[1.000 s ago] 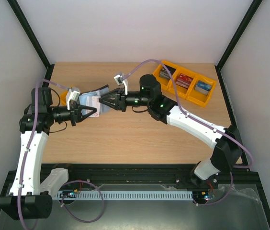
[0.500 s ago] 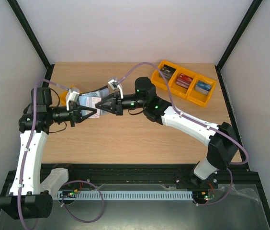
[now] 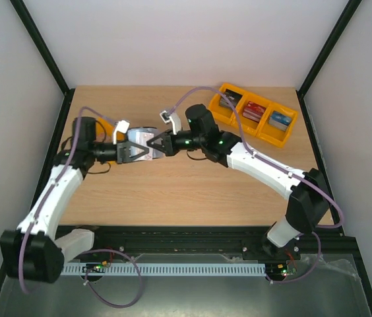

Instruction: Take the credit cards out of the card holder

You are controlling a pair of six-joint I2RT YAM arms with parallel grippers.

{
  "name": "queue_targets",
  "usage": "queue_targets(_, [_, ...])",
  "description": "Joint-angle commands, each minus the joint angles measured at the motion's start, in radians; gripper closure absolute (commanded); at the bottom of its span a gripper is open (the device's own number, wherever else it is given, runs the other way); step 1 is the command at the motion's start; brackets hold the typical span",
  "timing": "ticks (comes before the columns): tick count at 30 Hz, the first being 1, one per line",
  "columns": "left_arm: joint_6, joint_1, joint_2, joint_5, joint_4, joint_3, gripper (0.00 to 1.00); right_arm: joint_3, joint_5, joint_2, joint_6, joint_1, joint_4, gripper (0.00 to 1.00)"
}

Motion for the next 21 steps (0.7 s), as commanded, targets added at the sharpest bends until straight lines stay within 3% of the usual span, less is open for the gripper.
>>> queue_targets(1, [-0.072,-0.146,0.126,-0.105,0.115,0.012,0.95,-0.019,0.177,0.023,-0.005,-0.002,-0.139,0.98])
queue_targets(8, [0.020,-0.161,0.363,-0.146,0.135,0.006,0.92,-0.168,0.155,0.077,0.090,-0.075,-0.035,0.98])
queue_targets(12, [0.175,-0.159,0.520,-0.149,0.041,0.084,0.83,-0.175,0.137,0.151,0.080,-0.093,-0.029,0.98])
queue_targets(14, [0.233,-0.152,0.594,-0.152,0.000,0.097,0.64,-0.181,0.116,0.190,0.096,-0.106,-0.005,0.98])
queue_targets(15, [0.255,-0.147,0.630,-0.152,-0.010,0.094,0.46,-0.179,0.111,0.210,0.099,-0.109,0.006,0.98])
queue_targets(17, [0.290,-0.132,0.689,-0.184,-0.021,0.085,0.23,-0.171,0.106,0.250,0.091,-0.112,0.011,0.98])
queue_targets(21, [0.321,-0.073,0.733,-0.217,-0.029,0.072,0.02,-0.158,0.107,0.312,0.066,-0.131,-0.026,0.98])
